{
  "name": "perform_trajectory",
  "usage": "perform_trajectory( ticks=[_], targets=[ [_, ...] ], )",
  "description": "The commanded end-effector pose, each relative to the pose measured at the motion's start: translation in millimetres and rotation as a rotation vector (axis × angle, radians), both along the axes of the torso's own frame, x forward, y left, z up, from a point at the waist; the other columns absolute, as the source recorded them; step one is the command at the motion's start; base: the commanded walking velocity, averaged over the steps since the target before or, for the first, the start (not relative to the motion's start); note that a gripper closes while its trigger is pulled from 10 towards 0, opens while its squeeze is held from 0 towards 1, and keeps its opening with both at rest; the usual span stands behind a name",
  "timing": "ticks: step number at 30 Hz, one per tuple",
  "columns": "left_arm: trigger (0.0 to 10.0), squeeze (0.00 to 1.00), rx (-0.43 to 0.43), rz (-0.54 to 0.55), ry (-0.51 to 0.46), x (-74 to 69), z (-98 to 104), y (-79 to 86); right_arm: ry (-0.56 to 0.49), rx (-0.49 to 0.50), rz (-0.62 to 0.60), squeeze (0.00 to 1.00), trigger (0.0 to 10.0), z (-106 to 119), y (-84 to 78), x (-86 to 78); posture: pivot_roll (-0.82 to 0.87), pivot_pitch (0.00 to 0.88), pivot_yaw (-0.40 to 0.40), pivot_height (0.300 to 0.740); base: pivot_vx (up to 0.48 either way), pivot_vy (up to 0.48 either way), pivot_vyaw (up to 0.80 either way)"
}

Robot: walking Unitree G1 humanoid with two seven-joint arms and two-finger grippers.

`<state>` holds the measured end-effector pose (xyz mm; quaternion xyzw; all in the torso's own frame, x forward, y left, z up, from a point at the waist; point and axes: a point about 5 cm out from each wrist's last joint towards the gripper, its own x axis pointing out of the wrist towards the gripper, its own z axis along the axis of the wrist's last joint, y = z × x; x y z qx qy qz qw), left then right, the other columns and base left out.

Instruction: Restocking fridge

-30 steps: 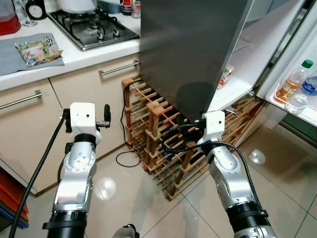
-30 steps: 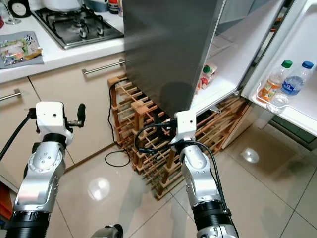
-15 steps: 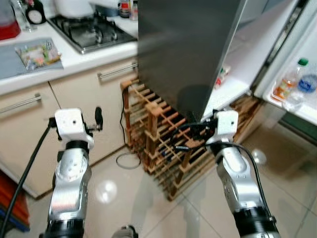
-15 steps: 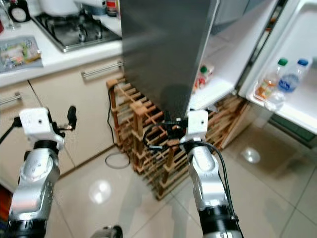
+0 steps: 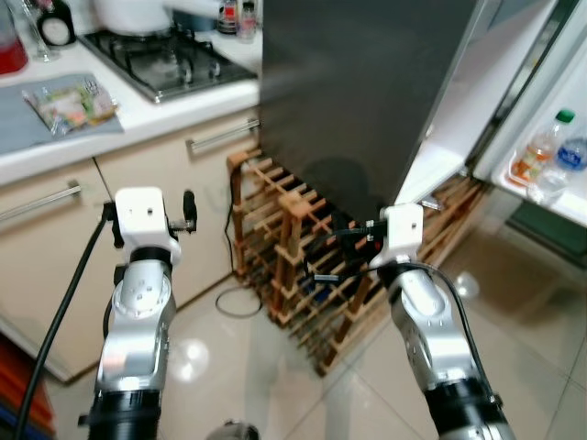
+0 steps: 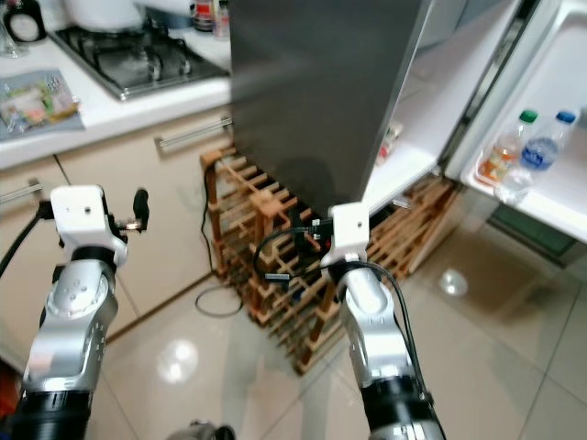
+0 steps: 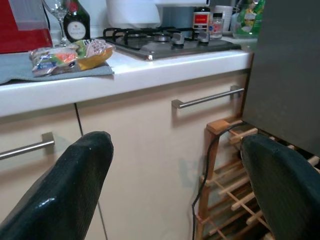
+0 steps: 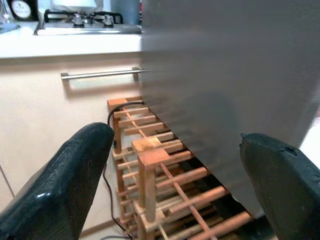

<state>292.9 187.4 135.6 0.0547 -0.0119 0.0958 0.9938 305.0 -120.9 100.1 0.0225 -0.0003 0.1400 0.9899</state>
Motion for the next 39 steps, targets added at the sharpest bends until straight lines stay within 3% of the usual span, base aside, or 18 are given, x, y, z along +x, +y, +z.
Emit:
perform_trajectory(
  ticks=[1,6,15,17,19,20,24,35,39],
  targets=[
    [10.0,0.0,0.003,0.006,-0.001,1.0,0,-1.8,0.009,0.013,-0.002,0.3,10.0,0,-1.7,1.3,-0.05,0.0,-0.052,0.74,0.0,-0.472,0.0],
    [10.0,0.0,-0.036,0.045,0.02,1.5,-4,-2.2,0.012,0.02,0.019,0.31,10.0,0,4.4,1.5,-0.04,0.0,-0.057,0.74,0.0,-0.472,0.0],
    [10.0,0.0,0.007,0.062,0.017,3.8,-3,4.4,0.016,0.021,0.042,0.32,10.0,-1,11.3,4.7,-0.04,0.0,-0.055,0.74,0.0,-0.419,0.0],
    [10.0,0.0,-0.004,0.072,0.017,5.7,-3,8.4,0.014,0.007,0.016,0.3,10.0,-1,8.9,5.8,-0.05,0.0,-0.046,0.74,0.0,0.0,0.0],
    [10.0,0.0,-0.041,0.082,0.018,10.6,-3,14.1,0.016,0.023,-0.036,0.18,10.0,-1,2.9,7.7,-0.05,0.0,-0.038,0.74,0.0,0.0,0.0],
    [10.0,0.0,-0.041,0.082,0.018,10.6,-3,14.1,0.016,0.023,-0.036,0.18,10.0,-1,2.9,7.7,-0.05,0.0,-0.038,0.74,0.0,0.0,0.0],
    [10.0,0.0,-0.019,0.063,0.019,15.1,-4,12.4,0.001,0.026,-0.021,0.29,10.0,1,3.2,6.8,-0.06,0.0,-0.03,0.74,0.0,0.0,0.7],
    [10.0,0.0,-0.025,0.075,0.027,8.7,-14,11.6,0.043,0.022,0.0,0.36,10.0,-11,-2.0,-1.8,-0.04,0.0,-0.068,0.74,0.0,0.0,0.59],
    [10.0,0.0,-0.082,0.041,0.053,4.6,-26,1.1,0.053,0.028,-0.023,0.38,10.0,-13,-8.0,-4.2,-0.07,0.0,-0.058,0.74,0.0,0.0,0.55]
  ],
)
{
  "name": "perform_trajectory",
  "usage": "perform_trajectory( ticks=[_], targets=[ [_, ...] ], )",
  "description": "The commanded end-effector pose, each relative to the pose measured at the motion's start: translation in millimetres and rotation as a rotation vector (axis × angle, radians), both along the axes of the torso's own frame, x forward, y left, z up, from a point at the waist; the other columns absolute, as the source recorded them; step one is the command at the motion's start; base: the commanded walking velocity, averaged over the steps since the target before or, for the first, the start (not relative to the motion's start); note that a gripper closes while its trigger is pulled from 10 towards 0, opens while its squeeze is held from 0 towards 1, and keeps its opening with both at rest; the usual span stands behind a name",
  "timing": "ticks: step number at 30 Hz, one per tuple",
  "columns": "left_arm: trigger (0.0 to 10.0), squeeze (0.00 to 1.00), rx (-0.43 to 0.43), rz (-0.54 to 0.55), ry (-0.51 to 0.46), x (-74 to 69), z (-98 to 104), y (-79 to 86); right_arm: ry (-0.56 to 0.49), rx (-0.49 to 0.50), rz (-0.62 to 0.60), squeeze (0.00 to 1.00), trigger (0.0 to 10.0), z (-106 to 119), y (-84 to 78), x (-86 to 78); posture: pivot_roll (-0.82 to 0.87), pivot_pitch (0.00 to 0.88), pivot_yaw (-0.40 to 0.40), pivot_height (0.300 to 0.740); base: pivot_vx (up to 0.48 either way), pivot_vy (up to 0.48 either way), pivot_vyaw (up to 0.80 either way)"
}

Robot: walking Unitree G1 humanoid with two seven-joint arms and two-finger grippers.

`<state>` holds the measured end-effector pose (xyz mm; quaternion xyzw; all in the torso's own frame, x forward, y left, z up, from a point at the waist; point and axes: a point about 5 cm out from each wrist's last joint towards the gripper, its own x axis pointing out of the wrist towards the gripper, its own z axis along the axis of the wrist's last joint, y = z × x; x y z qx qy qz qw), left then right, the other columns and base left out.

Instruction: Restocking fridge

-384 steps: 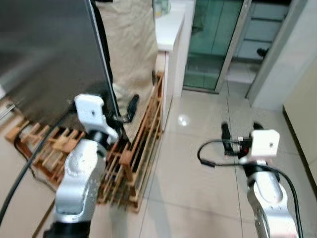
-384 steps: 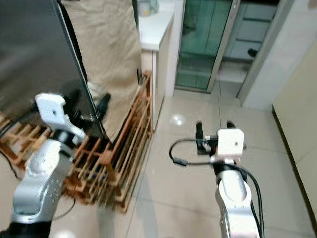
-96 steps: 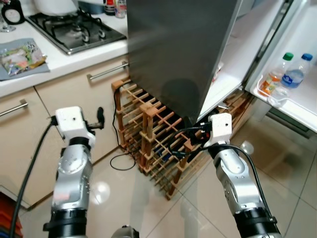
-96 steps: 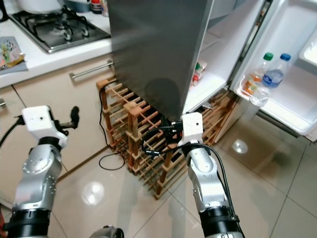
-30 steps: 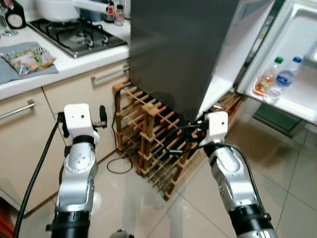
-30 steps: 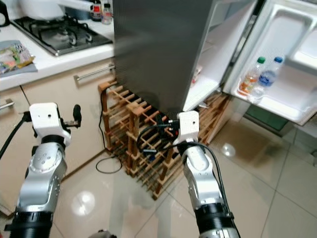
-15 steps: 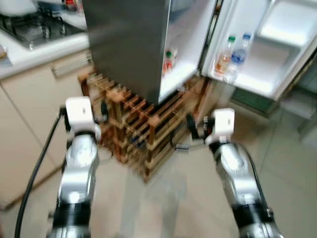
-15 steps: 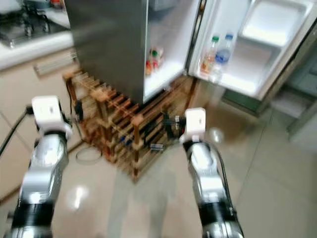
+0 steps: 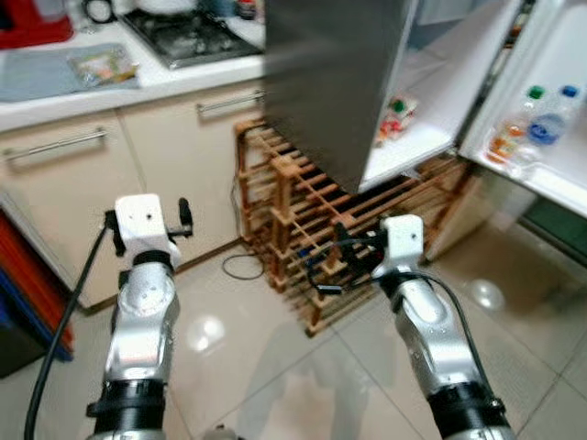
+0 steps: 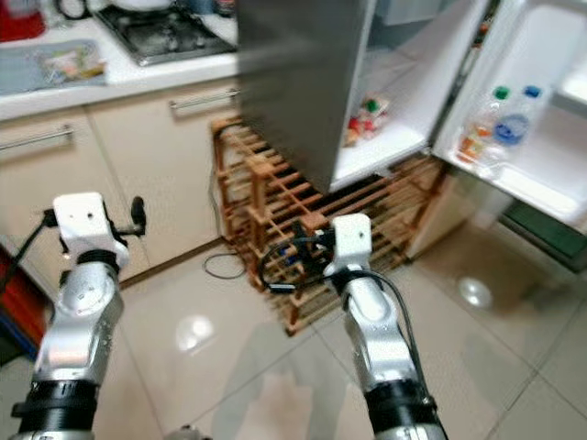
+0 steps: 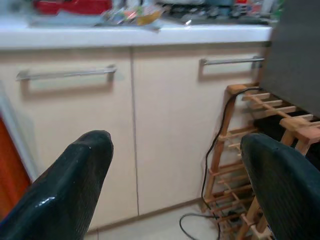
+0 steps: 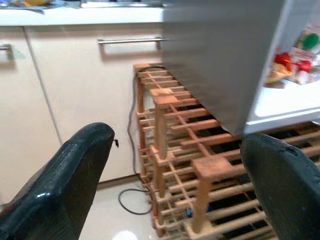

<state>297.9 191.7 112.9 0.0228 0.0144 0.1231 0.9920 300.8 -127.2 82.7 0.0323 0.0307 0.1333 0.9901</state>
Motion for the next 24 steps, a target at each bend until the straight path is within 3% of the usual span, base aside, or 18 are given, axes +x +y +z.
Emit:
perform_trajectory(
  ticks=[1,5,11,14,17,24],
  targets=[
    [10.0,0.0,-0.016,-0.037,0.021,0.3,-4,-10.5,-0.016,0.012,-0.011,0.38,10.0,6,-3.4,-0.1,-0.07,0.0,-0.056,0.74,0.0,0.0,0.55],
    [10.0,0.0,0.039,-0.147,-0.048,4.6,10,-31.1,-0.018,0.029,-0.015,0.42,10.0,8,-7.2,6.2,-0.09,0.0,-0.06,0.74,0.0,0.0,0.54],
    [10.0,0.0,0.003,-0.134,-0.126,10.0,27,-40.8,-0.067,0.08,0.064,0.5,10.0,24,5.8,17.4,-0.08,0.0,-0.087,0.74,0.426,0.0,0.5],
    [10.0,0.0,0.03,-0.123,-0.138,13.6,31,-39.8,-0.067,0.073,0.102,0.51,10.0,25,10.9,19.4,-0.07,0.0,-0.092,0.74,0.48,0.0,0.49],
    [10.0,0.0,-0.005,-0.091,-0.137,20.5,37,-31.3,-0.064,0.071,0.128,0.51,10.0,25,17.3,22.7,-0.05,0.0,-0.073,0.74,0.48,0.0,0.48],
    [10.0,0.0,0.029,-0.125,-0.156,26.8,47,-31.4,-0.084,0.092,0.13,0.53,10.0,29,23.6,25.8,-0.05,0.0,-0.043,0.74,0.48,0.0,0.47]
  ],
)
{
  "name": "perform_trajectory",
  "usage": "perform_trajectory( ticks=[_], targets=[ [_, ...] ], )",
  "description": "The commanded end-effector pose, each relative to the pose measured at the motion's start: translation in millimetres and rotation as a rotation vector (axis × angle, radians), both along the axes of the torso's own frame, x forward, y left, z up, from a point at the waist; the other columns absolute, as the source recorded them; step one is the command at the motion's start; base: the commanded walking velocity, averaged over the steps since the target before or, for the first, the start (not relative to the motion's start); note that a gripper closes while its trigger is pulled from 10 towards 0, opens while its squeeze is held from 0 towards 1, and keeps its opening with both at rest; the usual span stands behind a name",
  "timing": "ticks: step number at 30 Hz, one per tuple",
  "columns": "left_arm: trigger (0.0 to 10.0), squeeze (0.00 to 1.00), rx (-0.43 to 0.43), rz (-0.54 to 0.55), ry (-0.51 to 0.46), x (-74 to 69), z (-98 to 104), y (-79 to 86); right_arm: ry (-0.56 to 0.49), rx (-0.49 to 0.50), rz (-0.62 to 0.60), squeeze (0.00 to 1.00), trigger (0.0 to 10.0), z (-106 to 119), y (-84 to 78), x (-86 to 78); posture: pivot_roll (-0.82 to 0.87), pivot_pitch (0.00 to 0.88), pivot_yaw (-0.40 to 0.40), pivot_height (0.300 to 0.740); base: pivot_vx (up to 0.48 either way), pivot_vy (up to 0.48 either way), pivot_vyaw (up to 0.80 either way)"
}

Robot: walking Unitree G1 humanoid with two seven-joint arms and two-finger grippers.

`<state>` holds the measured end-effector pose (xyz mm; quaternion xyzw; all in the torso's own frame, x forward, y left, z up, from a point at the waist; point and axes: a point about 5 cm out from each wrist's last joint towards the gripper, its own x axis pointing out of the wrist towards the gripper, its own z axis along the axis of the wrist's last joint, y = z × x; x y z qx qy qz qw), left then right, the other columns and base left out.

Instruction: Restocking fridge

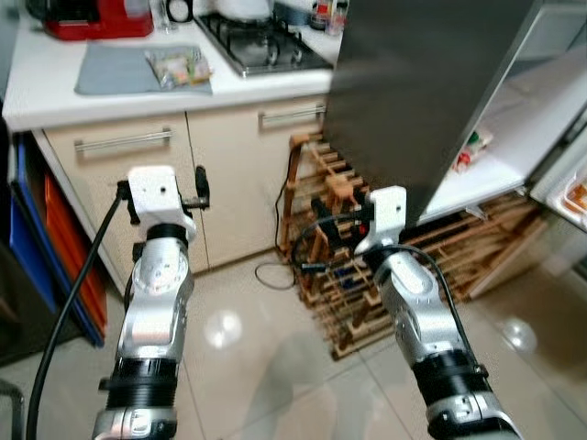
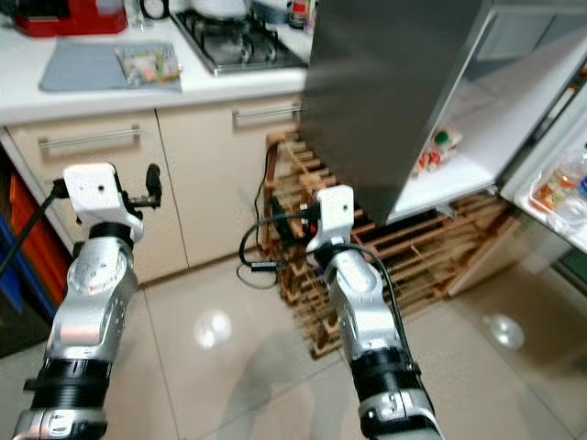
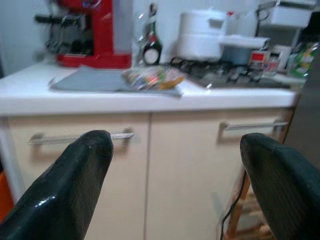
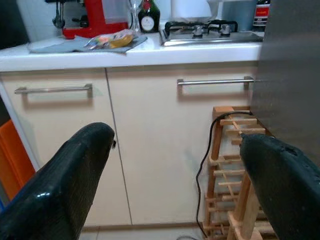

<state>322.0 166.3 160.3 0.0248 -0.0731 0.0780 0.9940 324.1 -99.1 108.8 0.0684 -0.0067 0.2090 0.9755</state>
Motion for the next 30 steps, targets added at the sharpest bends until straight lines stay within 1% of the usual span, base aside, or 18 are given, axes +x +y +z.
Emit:
perform_trajectory(
  ticks=[1,9,10,11,12,13,14,17,22,26,27,30],
  targets=[
    [10.0,0.0,0.01,-0.034,0.015,3.8,1,-6.8,-0.016,0.008,-0.022,0.53,10.0,3,-4.2,3.1,-0.05,0.0,-0.037,0.74,0.48,0.0,0.47],
    [10.0,0.0,0.013,-0.064,-0.013,10.6,10,-14.5,-0.014,-0.022,-0.033,0.54,10.0,1,-7.0,7.1,-0.06,0.0,-0.049,0.74,0.48,0.0,0.47],
    [10.0,0.0,0.008,-0.068,-0.016,11.4,10,-16.8,-0.01,-0.03,-0.062,0.45,10.0,2,-10.5,9.6,-0.06,0.0,-0.057,0.74,0.48,0.0,0.56],
    [10.0,0.0,0.004,-0.071,-0.018,11.9,10,-18.4,-0.007,-0.036,-0.084,0.45,10.0,2,-12.9,11.3,-0.06,0.0,-0.057,0.74,0.48,0.0,0.56],
    [10.0,0.0,-0.001,-0.074,-0.02,12.4,10,-19.7,0.003,-0.044,-0.104,0.33,10.0,2,-15.0,13.0,-0.06,0.0,-0.059,0.74,0.48,0.0,0.58],
    [10.0,0.0,-0.006,-0.08,-0.023,12.9,11,-21.1,0.0,-0.063,-0.118,0.12,10.0,3,-16.6,14.1,-0.06,0.0,-0.06,0.74,0.48,0.0,0.0],
    [10.0,0.0,-0.008,-0.085,-0.027,13.6,12,-21.7,-0.007,-0.06,-0.119,0.0,10.0,3,-17.3,14.1,-0.07,0.0,-0.06,0.74,0.48,0.0,0.0],
    [10.0,0.0,-0.01,-0.095,-0.028,14.7,12,-22.5,-0.014,-0.062,-0.135,0.0,10.0,4,-19.3,14.4,-0.07,0.0,-0.059,0.74,0.48,0.0,0.0],
    [10.0,0.0,0.0,-0.11,-0.05,18.0,19,-22.3,-0.043,-0.056,-0.189,0.0,10.0,10,-25.0,15.8,-0.08,0.0,-0.048,0.74,0.48,0.0,0.0],
    [10.0,0.0,0.028,-0.139,-0.085,20.4,28,-24.3,-0.126,-0.059,-0.238,0.0,10.0,23,-27.3,16.4,-0.08,0.0,-0.034,0.74,0.48,0.0,0.0],
    [10.0,0.0,0.028,-0.139,-0.085,20.4,28,-24.3,-0.126,-0.059,-0.238,0.0,10.0,23,-27.3,16.4,-0.08,0.0,-0.034,0.74,0.48,0.0,0.0],
    [10.0,0.0,0.048,-0.161,-0.119,22.5,37,-26.9,-0.178,-0.046,-0.271,0.0,10.0,34,-28.3,16.1,-0.09,0.0,-0.033,0.74,0.48,0.0,0.0]
  ],
)
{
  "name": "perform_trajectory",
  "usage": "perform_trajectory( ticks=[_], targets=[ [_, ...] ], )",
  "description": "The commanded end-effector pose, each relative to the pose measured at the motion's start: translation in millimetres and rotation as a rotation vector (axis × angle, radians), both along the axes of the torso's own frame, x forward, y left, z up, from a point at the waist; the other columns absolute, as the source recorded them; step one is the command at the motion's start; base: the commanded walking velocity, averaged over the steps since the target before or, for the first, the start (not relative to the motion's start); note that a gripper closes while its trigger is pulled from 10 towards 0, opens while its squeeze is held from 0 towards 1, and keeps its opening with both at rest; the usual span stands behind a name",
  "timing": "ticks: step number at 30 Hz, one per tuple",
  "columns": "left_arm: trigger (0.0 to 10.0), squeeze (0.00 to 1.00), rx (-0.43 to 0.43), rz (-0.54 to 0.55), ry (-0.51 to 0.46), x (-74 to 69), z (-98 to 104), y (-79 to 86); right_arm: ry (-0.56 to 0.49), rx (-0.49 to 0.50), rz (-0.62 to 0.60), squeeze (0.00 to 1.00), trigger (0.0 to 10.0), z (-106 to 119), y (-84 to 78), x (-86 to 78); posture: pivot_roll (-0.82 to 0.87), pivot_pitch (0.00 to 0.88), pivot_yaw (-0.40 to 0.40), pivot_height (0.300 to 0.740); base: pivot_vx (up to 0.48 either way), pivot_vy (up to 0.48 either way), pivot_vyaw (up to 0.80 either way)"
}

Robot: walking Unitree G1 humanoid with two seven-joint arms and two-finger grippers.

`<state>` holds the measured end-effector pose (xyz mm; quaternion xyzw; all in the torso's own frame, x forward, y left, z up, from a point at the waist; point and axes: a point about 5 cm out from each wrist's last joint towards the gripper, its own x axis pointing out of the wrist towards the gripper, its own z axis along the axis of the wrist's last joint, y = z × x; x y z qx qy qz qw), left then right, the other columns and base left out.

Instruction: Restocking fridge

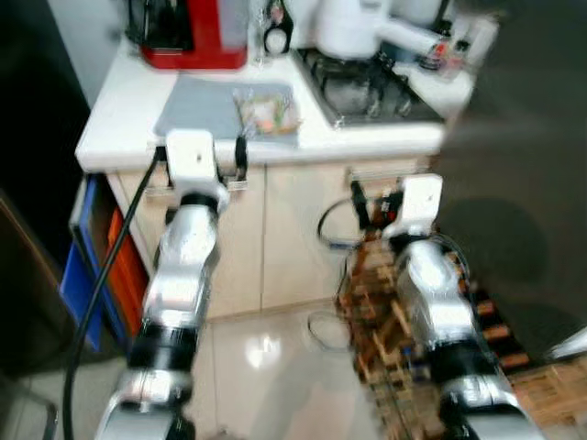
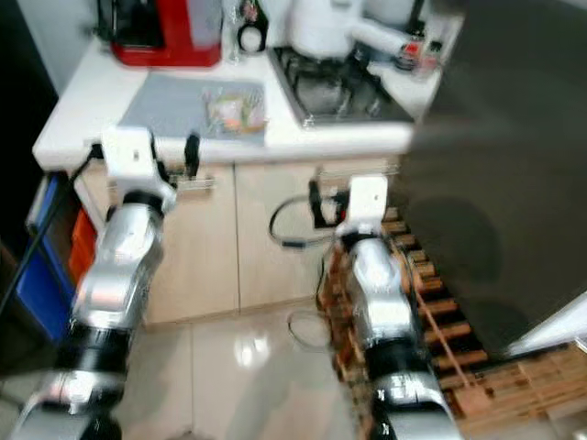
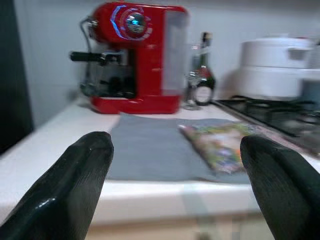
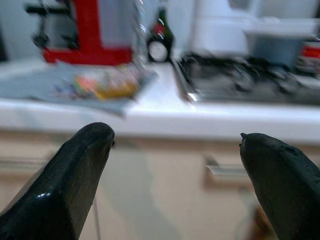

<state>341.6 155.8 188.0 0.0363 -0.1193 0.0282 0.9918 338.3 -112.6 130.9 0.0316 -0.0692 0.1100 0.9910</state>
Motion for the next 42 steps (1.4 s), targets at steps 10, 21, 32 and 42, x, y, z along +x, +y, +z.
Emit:
perform_trajectory(
  ticks=[10,21,32,42],
  targets=[
    [10.0,0.0,-0.005,-0.06,-0.078,12.6,28,-14.2,-0.107,0.03,-0.055,0.0,10.0,29,-15.1,1.8,-0.11,0.0,-0.029,0.74,0.48,0.0,0.0],
    [10.0,0.0,-0.036,-0.126,0.007,44.5,47,-15.8,-0.017,0.266,0.007,0.0,10.0,39,-13.1,1.2,-0.11,0.0,-0.032,0.74,0.265,0.0,0.0],
    [10.0,0.0,-0.097,-0.091,0.162,76.0,48,-0.3,0.071,0.405,0.126,0.0,10.0,47,2.7,3.3,-0.14,0.0,-0.012,0.74,0.0,0.0,0.0],
    [10.0,0.0,-0.157,-0.139,0.262,76.9,23,-10.2,0.114,0.42,0.249,0.0,10.0,52,30.8,-6.0,-0.18,0.0,0.002,0.74,0.0,0.0,0.0]
  ],
)
